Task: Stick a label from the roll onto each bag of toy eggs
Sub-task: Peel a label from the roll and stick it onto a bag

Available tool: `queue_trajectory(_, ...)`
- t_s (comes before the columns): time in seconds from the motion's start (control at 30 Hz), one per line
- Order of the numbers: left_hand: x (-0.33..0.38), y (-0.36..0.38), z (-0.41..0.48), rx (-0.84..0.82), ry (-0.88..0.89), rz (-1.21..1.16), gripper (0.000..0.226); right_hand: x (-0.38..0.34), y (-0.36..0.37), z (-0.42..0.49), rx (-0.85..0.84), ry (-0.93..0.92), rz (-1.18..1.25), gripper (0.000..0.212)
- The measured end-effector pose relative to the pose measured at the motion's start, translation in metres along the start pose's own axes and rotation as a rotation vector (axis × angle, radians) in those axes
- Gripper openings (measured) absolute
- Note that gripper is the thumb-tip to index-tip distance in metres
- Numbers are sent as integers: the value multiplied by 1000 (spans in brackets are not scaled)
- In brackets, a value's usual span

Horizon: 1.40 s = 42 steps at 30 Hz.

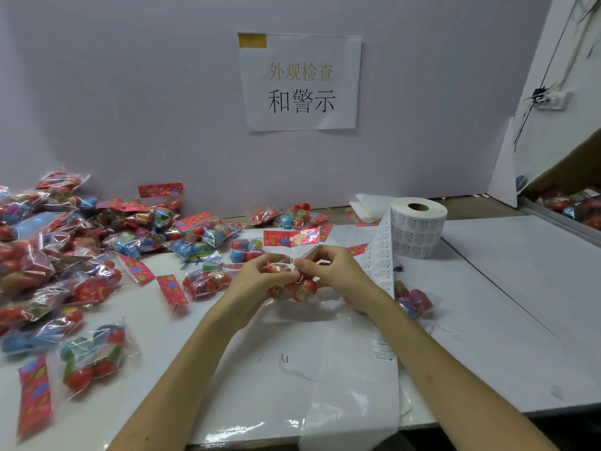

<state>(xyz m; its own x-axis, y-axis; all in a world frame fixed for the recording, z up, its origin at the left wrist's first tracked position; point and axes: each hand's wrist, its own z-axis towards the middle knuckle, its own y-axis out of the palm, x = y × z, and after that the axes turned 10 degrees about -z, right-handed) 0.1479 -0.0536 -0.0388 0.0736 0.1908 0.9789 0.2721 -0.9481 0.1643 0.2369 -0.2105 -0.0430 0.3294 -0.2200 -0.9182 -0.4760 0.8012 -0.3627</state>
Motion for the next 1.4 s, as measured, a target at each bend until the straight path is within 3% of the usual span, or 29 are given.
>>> queue_trajectory(0.17, -2, -2, 4, 105, 85, 17, 33, -2, 2, -2, -26, -10, -6, 18)
queue_trajectory(0.57, -2, 2, 1, 142, 105, 62, 27, -2, -4, 1, 68, 23, 81, 3)
queue_trajectory(0.73, -3, 2, 0, 189, 150, 10, 16, -3, -6, 1, 42, 23, 86, 19)
queue_trajectory(0.83, -1, 3, -1, 201, 162, -17, 16, -5, -6, 1, 29, 9, 97, 17)
queue_trajectory(0.9, 0, 4, -2, 217, 140, -20, 16, -5, -11, 2, 197, -60, -60, 14)
queue_trajectory(1.0, 0, 2, 0, 281, 118, 18, 18, -3, -28, 3, 712, -211, -465, 24)
queue_trajectory(1.07, -1, 0, 1, 315, 115, 14, 21, 0, -44, 4, 898, -83, -562, 44)
queue_trajectory(1.13, -2, -1, 0, 330, 124, -1, 34, 8, -57, 4, 874, 114, -554, 64)
queue_trajectory(1.2, -4, -2, 1, 340, 160, 17, 45, 12, -63, 3, 792, 181, -480, 74)
queue_trajectory(1.33, -8, -1, 2, 391, 337, 303, 57, 11, -62, 4, 687, 257, -285, 81)
queue_trajectory(1.4, -9, 2, -1, 419, 463, 469, 59, 10, -62, 5, 598, 352, -173, 71)
